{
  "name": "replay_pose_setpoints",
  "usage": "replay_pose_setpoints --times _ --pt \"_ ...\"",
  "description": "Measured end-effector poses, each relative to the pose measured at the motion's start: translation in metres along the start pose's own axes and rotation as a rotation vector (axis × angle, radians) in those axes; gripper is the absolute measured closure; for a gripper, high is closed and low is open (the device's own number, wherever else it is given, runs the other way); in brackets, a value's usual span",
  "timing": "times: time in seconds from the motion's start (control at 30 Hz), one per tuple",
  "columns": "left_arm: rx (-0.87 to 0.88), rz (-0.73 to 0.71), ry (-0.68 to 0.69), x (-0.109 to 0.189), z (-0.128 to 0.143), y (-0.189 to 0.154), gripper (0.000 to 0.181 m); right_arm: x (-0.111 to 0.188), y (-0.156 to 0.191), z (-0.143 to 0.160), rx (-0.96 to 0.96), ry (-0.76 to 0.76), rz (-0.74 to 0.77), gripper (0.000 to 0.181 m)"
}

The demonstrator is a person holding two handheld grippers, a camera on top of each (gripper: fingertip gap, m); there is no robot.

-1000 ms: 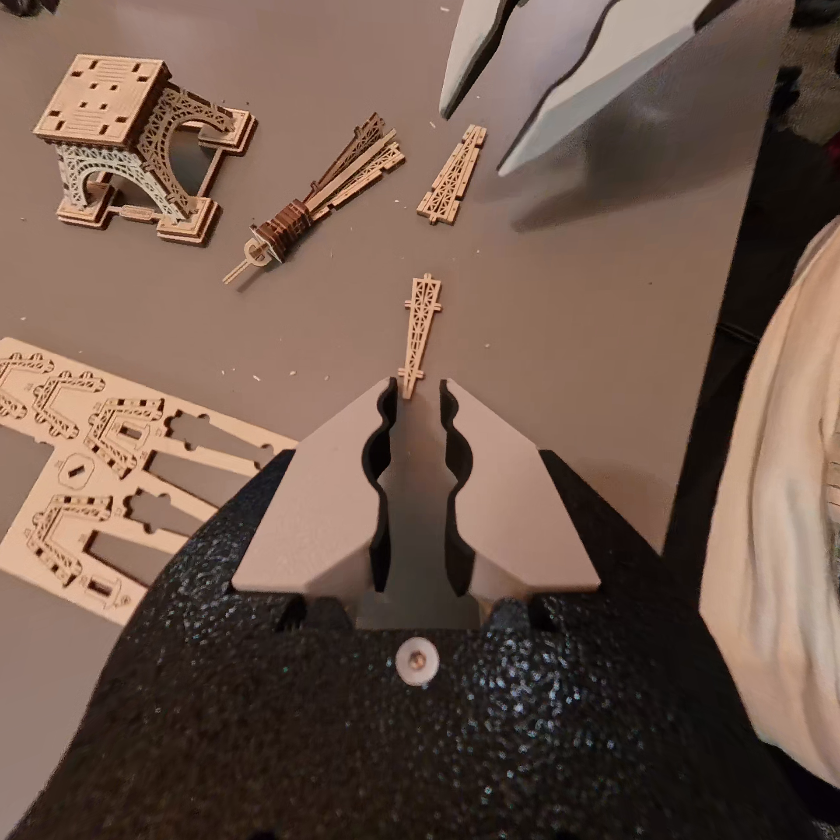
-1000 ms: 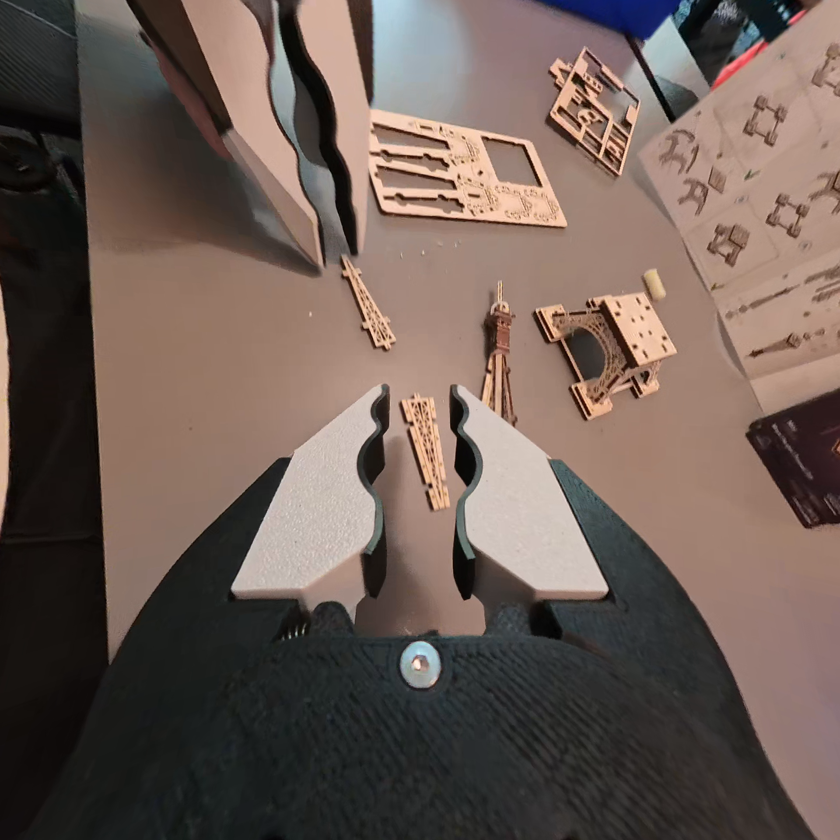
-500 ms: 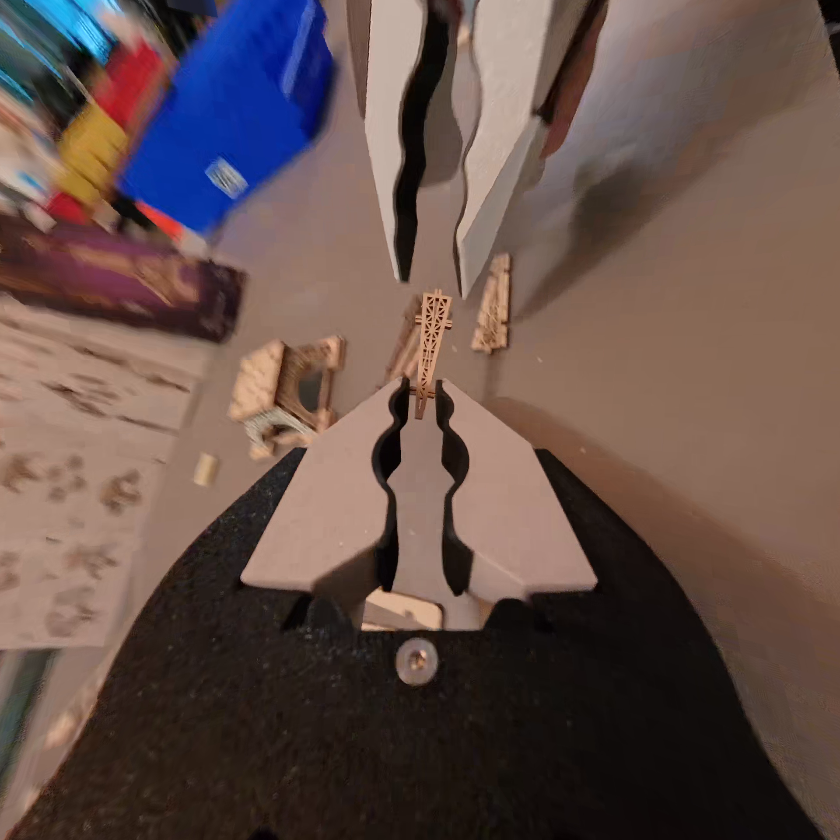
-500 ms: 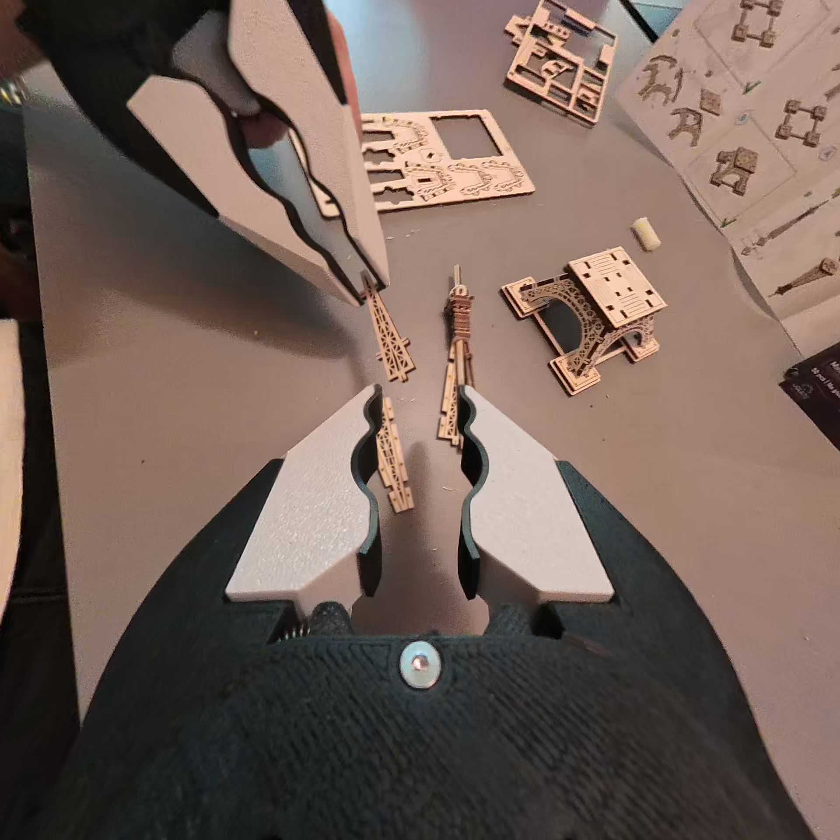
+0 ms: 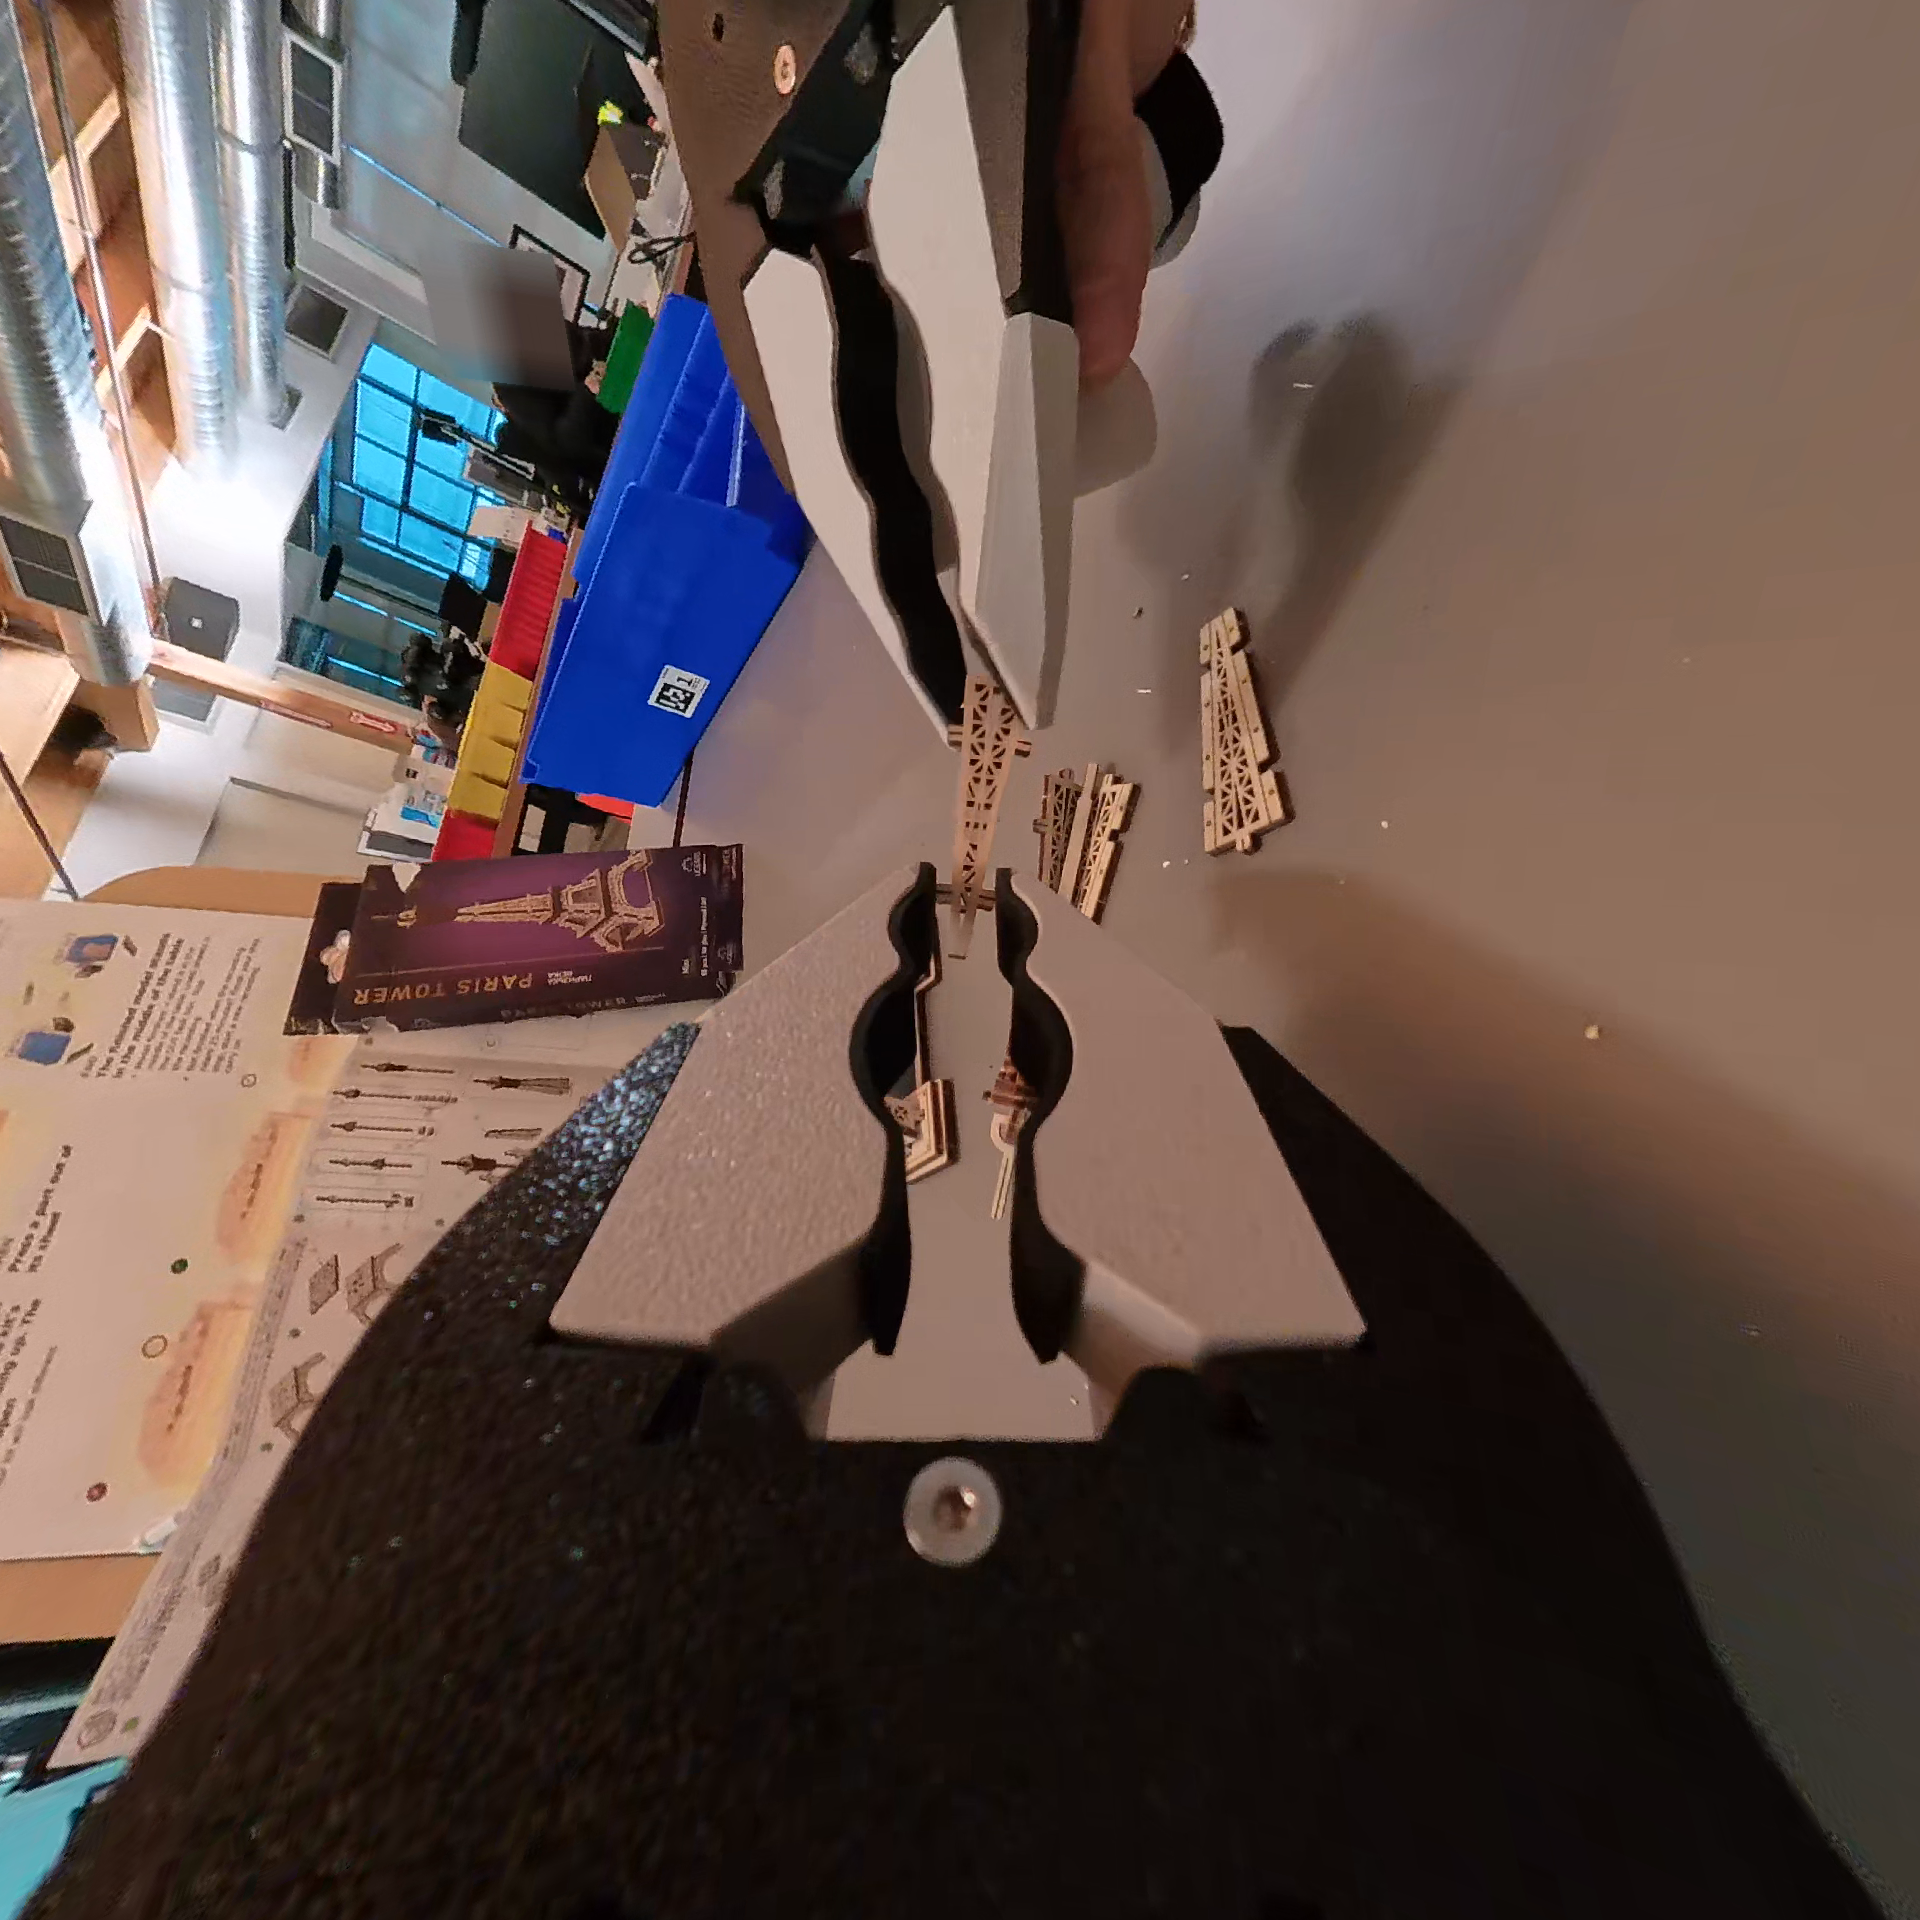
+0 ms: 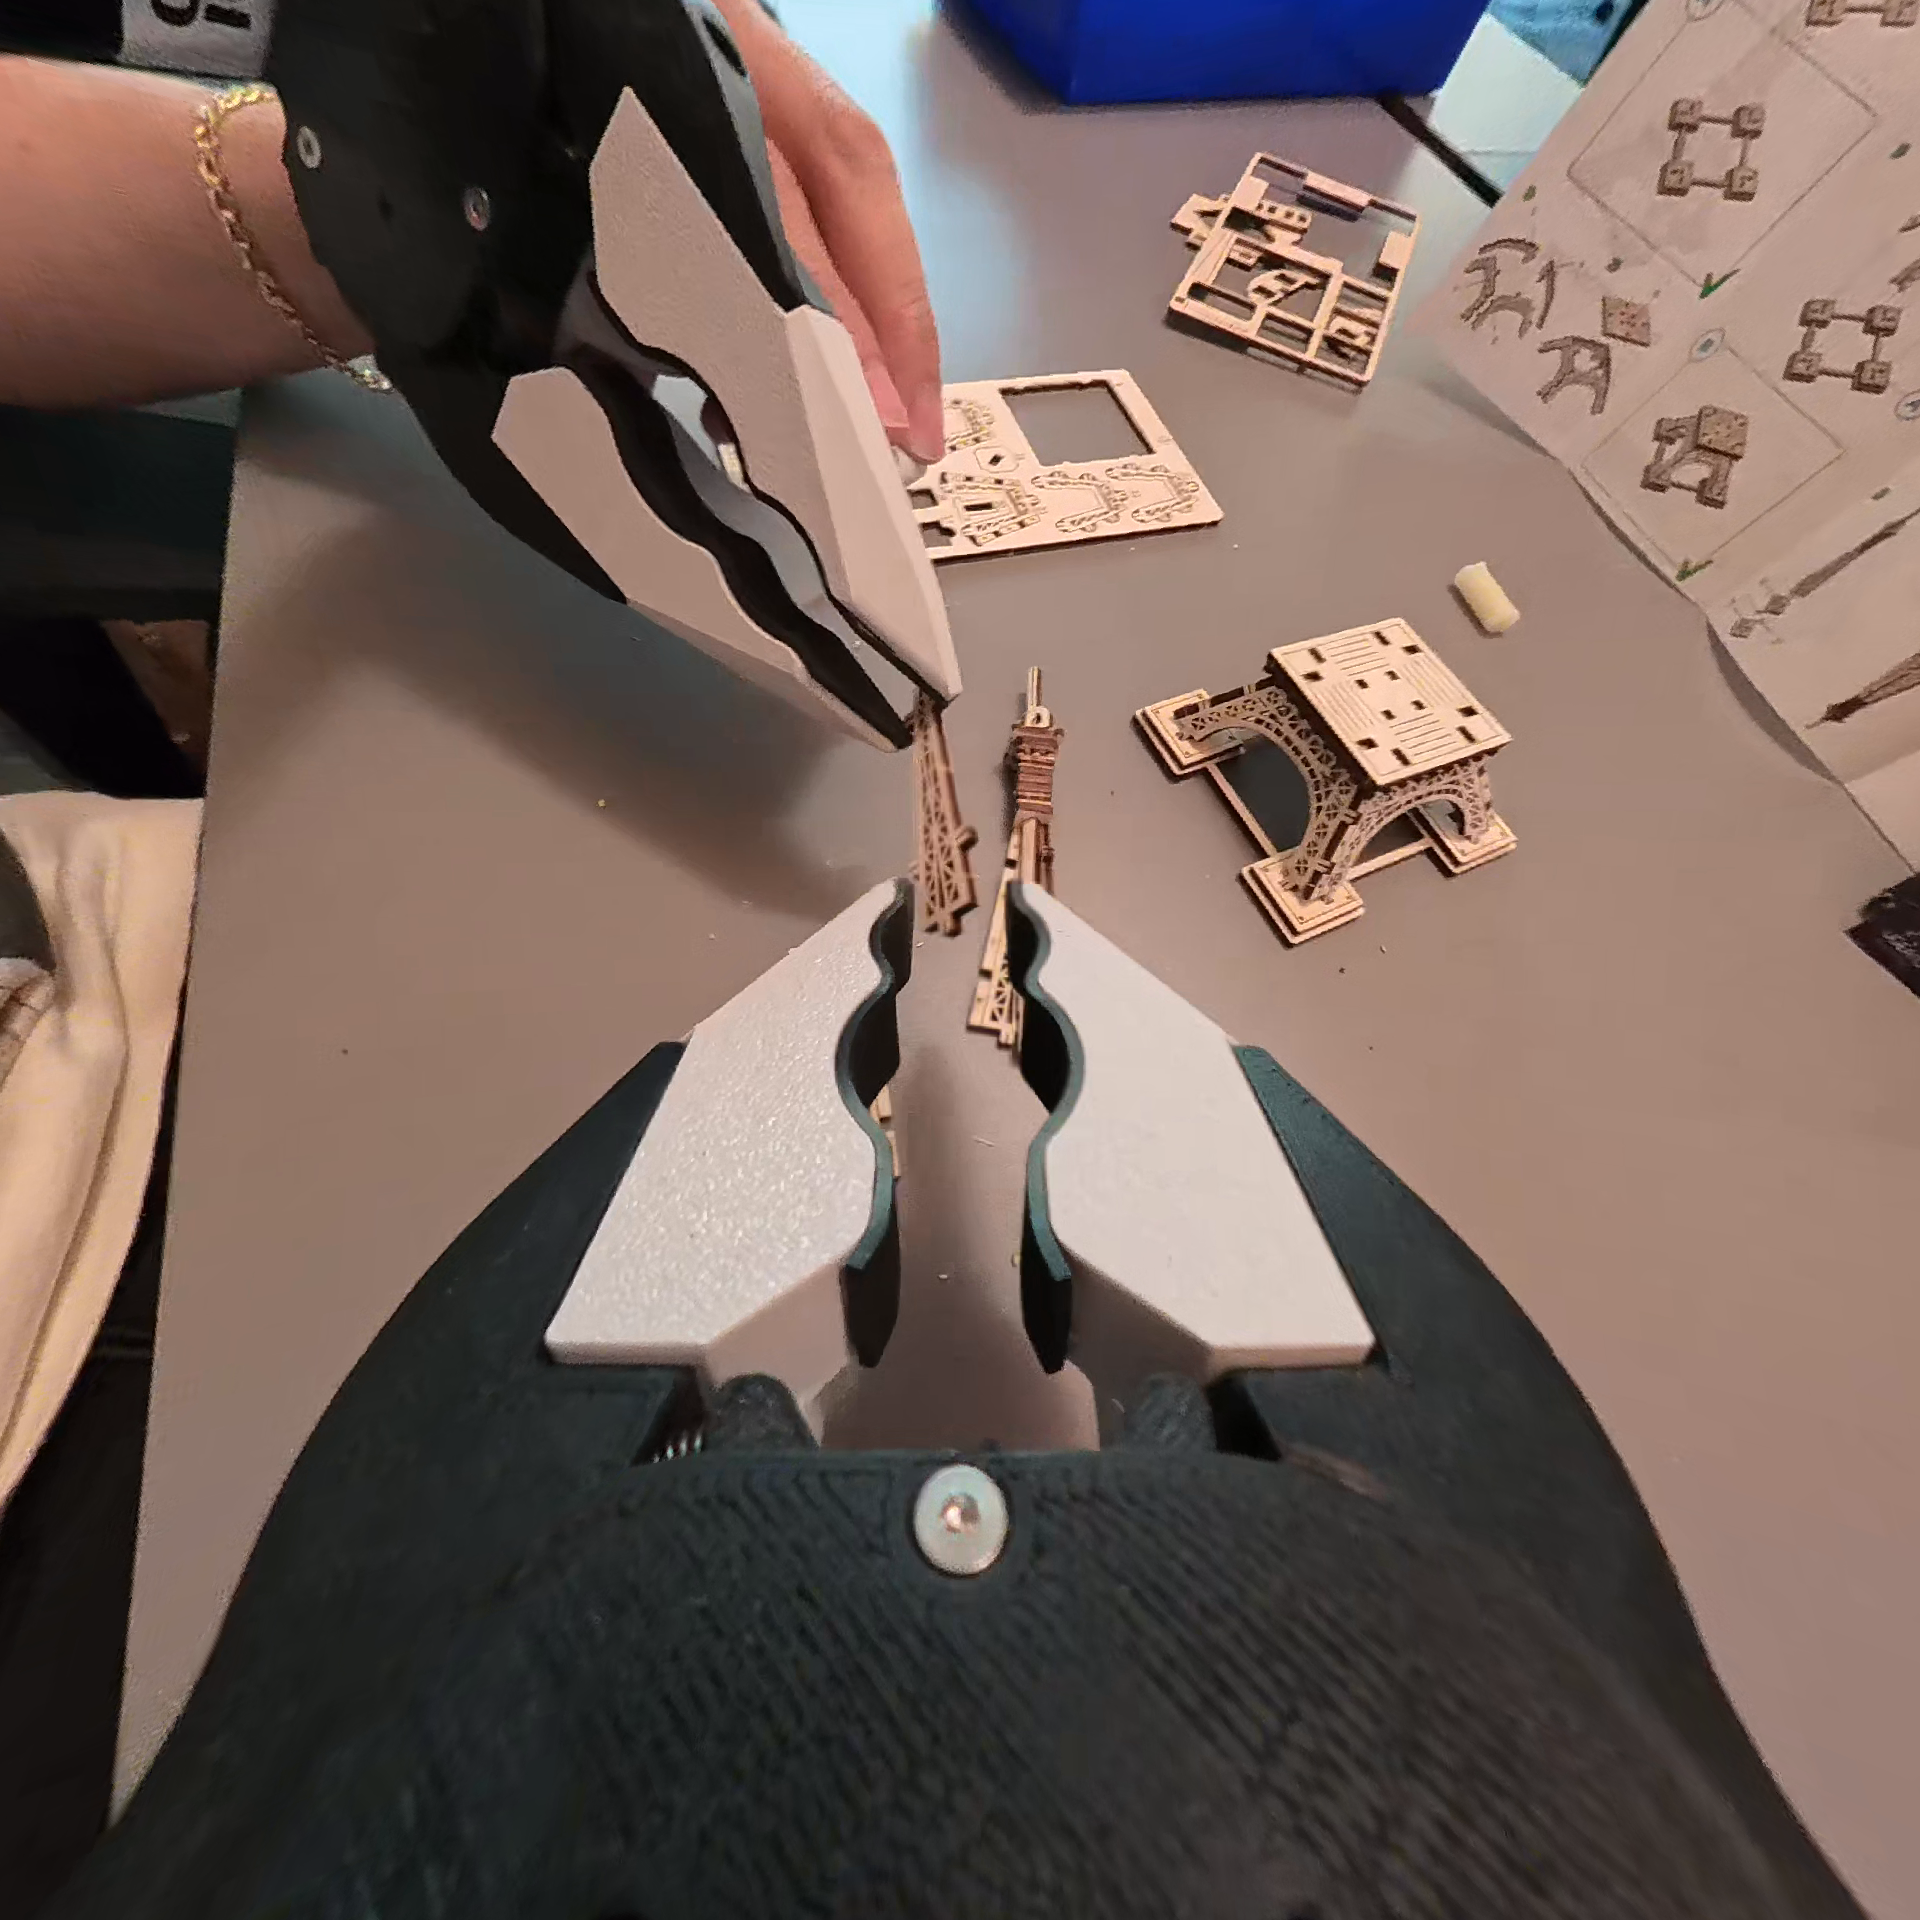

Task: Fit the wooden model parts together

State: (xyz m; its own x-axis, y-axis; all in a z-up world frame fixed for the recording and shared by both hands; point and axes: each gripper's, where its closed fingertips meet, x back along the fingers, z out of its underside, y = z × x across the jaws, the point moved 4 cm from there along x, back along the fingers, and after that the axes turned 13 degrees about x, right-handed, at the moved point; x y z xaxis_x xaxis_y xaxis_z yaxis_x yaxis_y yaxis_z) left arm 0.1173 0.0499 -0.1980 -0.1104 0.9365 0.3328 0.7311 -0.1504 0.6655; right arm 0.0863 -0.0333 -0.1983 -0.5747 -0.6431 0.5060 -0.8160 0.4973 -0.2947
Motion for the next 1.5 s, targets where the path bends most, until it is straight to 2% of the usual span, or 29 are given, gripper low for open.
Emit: replay_pose_setpoints --times 0.07,0.13,0.23,0.27,0.33,0.47,0.53,0.63,0.77,0.9,1.1,1.2,1.33,1.5 --pt "-0.017 -0.001 0.002 -0.002 0.001 -0.001 0.172 0.001 -0.001 -0.001 -0.020 -0.025 0.005 0.167" --pt "-0.038 -0.012 0.003 -0.004 0.002 -0.001 0.172 0.000 -0.002 -0.001 -0.028 -0.040 0.017 0.175" --pt "-0.028 -0.001 0.020 -0.007 0.006 -0.004 0.181 -0.003 -0.003 0.005 -0.023 0.013 0.043 0.181" --pt "-0.011 0.015 0.034 -0.007 0.008 -0.006 0.175 -0.004 -0.004 0.008 -0.019 0.035 0.059 0.181" --pt "0.048 0.062 0.065 -0.006 0.012 -0.007 0.169 -0.005 -0.001 0.008 -0.013 0.040 0.065 0.181" --pt "0.238 0.159 0.079 -0.006 0.006 0.000 0.168 -0.008 0.007 0.008 0.000 0.050 0.065 0.181" --pt "0.292 0.243 0.138 -0.010 0.003 0.000 0.169 -0.010 0.007 0.012 0.033 0.088 0.085 0.181" --pt "0.247 0.324 0.232 -0.019 0.004 -0.002 0.181 -0.014 0.008 0.013 0.066 0.122 0.103 0.181" --pt "0.214 0.387 0.302 -0.029 0.005 -0.004 0.181 -0.014 0.008 0.008 0.063 0.096 0.120 0.181" --pt "0.189 0.397 0.301 -0.033 0.003 -0.004 0.176 -0.015 0.009 0.010 0.082 0.112 0.123 0.181" --pt "0.200 0.432 0.311 -0.036 0.003 -0.006 0.181 -0.017 0.006 0.010 0.074 0.106 0.148 0.181" --pt "0.217 0.462 0.307 -0.036 0.003 -0.007 0.174 -0.016 0.004 0.011 0.055 0.107 0.155 0.181" --pt "0.210 0.474 0.315 -0.038 0.003 -0.004 0.181 -0.017 0.005 0.011 0.053 0.103 0.143 0.181" --pt "0.176 0.481 0.323 -0.039 0.003 -0.001 0.181 -0.017 0.004 0.012 0.051 0.092 0.150 0.181"
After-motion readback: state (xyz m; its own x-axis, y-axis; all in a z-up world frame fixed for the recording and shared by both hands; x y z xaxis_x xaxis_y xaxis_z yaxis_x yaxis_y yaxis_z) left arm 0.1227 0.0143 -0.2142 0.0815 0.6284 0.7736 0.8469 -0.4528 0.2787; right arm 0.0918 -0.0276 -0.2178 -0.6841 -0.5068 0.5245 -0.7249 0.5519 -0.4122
